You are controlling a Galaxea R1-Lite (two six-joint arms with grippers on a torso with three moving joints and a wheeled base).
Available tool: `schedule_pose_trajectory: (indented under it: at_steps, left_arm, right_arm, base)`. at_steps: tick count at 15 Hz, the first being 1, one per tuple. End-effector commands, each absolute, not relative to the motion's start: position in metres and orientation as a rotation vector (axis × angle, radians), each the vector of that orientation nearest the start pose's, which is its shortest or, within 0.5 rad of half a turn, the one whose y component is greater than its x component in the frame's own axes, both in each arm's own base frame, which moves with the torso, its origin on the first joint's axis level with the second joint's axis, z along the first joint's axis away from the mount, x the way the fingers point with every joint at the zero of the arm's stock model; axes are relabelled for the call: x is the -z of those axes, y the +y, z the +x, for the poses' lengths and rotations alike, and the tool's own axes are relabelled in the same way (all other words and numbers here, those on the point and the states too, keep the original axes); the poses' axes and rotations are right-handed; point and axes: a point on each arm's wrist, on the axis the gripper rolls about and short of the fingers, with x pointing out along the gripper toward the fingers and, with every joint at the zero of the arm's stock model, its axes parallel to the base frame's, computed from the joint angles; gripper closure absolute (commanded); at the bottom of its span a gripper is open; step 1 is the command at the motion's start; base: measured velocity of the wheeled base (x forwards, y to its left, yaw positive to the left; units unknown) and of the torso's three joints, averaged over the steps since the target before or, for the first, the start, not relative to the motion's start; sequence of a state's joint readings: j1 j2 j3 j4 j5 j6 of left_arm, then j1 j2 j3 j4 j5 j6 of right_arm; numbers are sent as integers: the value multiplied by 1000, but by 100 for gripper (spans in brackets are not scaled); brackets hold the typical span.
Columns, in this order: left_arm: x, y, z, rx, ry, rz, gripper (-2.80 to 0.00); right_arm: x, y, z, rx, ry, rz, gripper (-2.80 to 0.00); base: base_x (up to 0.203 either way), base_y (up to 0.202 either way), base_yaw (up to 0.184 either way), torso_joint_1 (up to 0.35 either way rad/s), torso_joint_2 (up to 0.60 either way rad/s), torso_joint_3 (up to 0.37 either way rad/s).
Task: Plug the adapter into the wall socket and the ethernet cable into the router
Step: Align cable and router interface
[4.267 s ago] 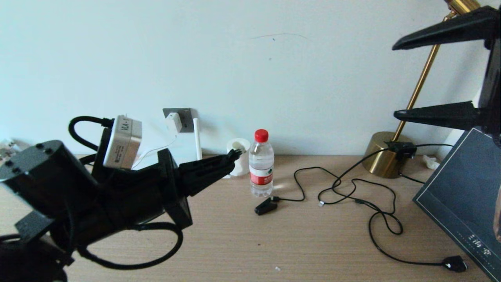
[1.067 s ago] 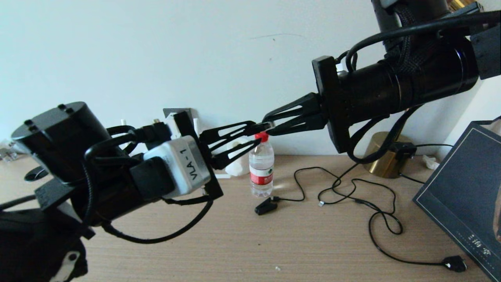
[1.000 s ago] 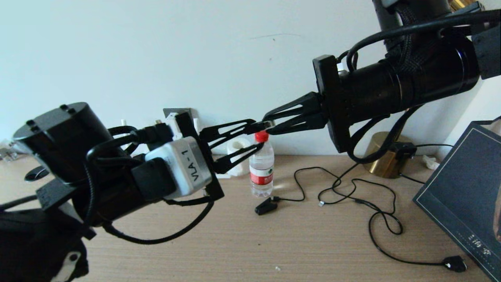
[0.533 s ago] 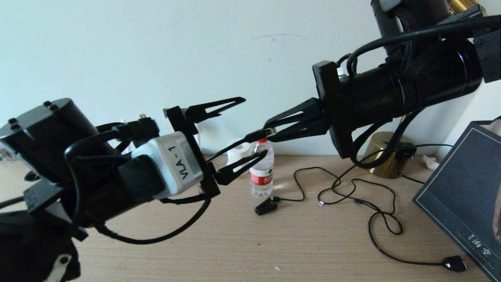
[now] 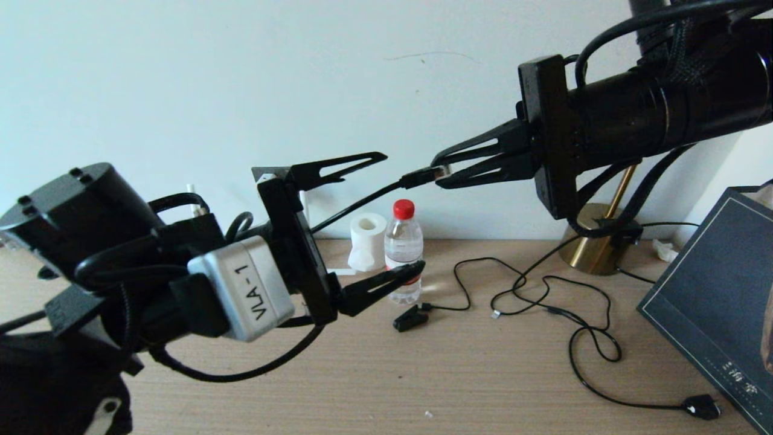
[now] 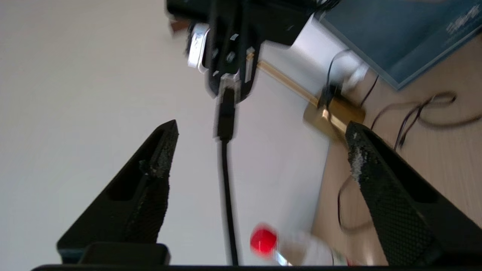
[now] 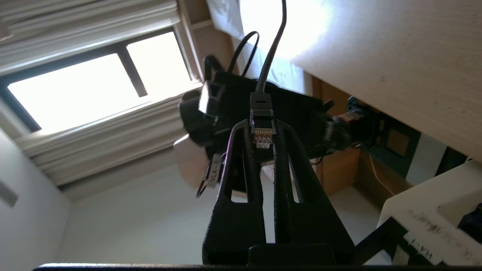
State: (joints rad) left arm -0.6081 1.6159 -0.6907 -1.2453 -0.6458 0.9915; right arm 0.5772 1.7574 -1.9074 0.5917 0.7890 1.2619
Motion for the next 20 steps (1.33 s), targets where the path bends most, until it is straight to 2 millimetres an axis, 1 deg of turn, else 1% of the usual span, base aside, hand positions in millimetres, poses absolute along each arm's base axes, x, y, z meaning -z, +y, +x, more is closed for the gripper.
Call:
schedule_pose_trajectory:
  at_steps: [1,2,4,7,10,20]
  left_arm:
    - [-245,-176,228,964,-992,853,-280]
    - [-251,-180,234,956,-1028,851,-280]
    - [-255,-186,240,973,-1083,848,-280]
    - [-263,-185,238,940,-1142,844,-280]
    - [-259,-183,235,947,-1129,845,-280]
    - [-259,-180,238,941,-1108,835,-280]
  right_arm:
    - [-363,167,242,-879,1249,1105,0]
    - [-363,166,243,-879,1252,1114,0]
    - [-362,166,245,-873,1257,1116,0]
    - [-361,163,247,-864,1248,1123,0]
    - [-362,162,247,-865,1249,1123,0]
    - [-360,162,245,-871,1266,1122,0]
  base:
    - [0,0,0,0,0,0]
    - [0,0,0,0,0,0]
    - [0,0,0,0,0,0]
    - [0,0,0,0,0,0]
    - [0,0,0,0,0,0]
    - [0,0,0,0,0,0]
